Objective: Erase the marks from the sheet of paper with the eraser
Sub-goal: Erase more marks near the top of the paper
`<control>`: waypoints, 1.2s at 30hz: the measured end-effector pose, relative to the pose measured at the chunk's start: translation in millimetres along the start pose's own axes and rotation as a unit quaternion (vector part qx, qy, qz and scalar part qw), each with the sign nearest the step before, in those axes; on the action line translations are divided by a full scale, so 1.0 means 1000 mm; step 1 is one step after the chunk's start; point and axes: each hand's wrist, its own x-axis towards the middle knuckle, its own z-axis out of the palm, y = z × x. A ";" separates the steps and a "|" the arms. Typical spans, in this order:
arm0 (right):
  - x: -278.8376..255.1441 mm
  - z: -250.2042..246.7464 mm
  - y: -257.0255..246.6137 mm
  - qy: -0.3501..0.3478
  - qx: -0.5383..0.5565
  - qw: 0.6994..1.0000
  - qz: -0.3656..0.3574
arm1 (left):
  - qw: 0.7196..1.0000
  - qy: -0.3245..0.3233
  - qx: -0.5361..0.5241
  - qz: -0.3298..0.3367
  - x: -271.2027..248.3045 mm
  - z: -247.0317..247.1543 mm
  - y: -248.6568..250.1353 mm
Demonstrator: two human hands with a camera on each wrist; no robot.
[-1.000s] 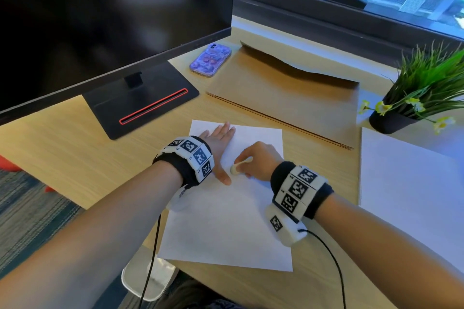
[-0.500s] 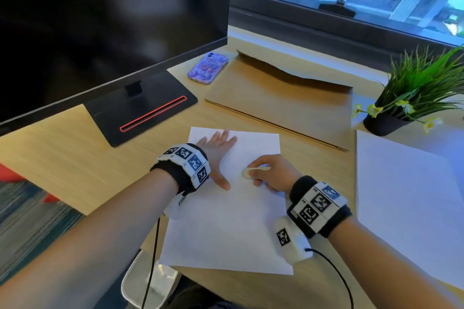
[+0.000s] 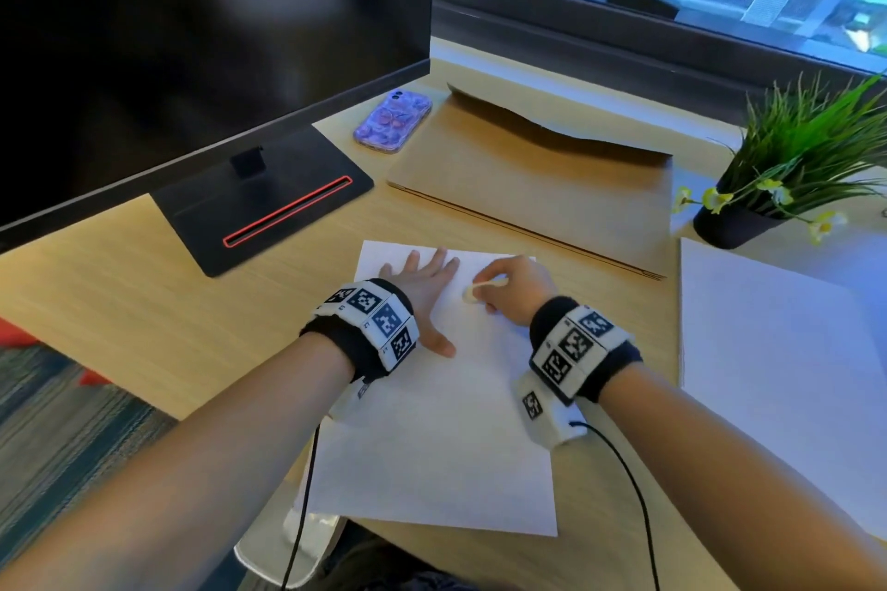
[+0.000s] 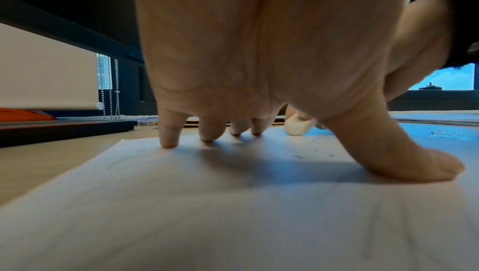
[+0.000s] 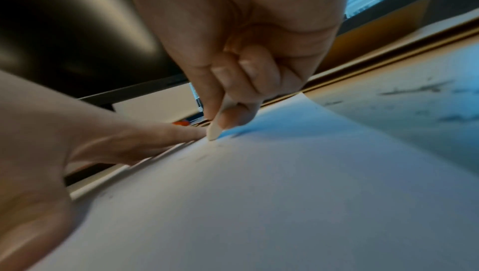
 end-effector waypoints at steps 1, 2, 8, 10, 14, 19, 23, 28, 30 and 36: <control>0.006 -0.002 -0.001 0.026 0.000 1.000 -0.001 | 1.000 -0.001 -0.001 -0.002 0.001 0.000 0.000; 0.007 -0.002 -0.001 0.040 0.001 0.999 -0.002 | 1.000 -0.002 -0.003 -0.003 0.001 0.000 0.001; -0.022 0.010 0.000 -0.097 -0.083 0.991 -0.048 | 1.000 0.004 0.004 -0.007 0.000 -0.001 0.004; -0.013 0.004 -0.004 -0.090 -0.083 0.992 -0.037 | 1.000 0.006 0.007 -0.006 0.000 -0.001 0.005; 0.009 -0.003 -0.010 -0.004 -0.042 0.999 -0.010 | 1.000 0.001 0.002 -0.005 0.000 -0.003 0.004; -0.018 0.018 -0.009 -0.103 -0.076 0.991 -0.026 | 1.000 -0.003 0.002 -0.009 0.002 0.000 0.004; 0.000 0.008 -0.014 -0.051 -0.073 0.996 -0.015 | 1.000 0.000 0.000 -0.003 0.000 -0.001 0.004; -0.005 0.015 -0.013 -0.023 -0.056 0.998 -0.012 | 1.000 0.002 -0.002 -0.005 -0.001 0.000 0.004; -0.019 0.021 -0.011 -0.080 -0.087 0.993 -0.028 | 1.000 -0.001 0.004 -0.007 0.000 0.000 0.004; 0.006 0.008 -0.017 0.005 -0.035 0.999 -0.001 | 1.000 0.016 -0.010 -0.003 -0.004 0.001 0.003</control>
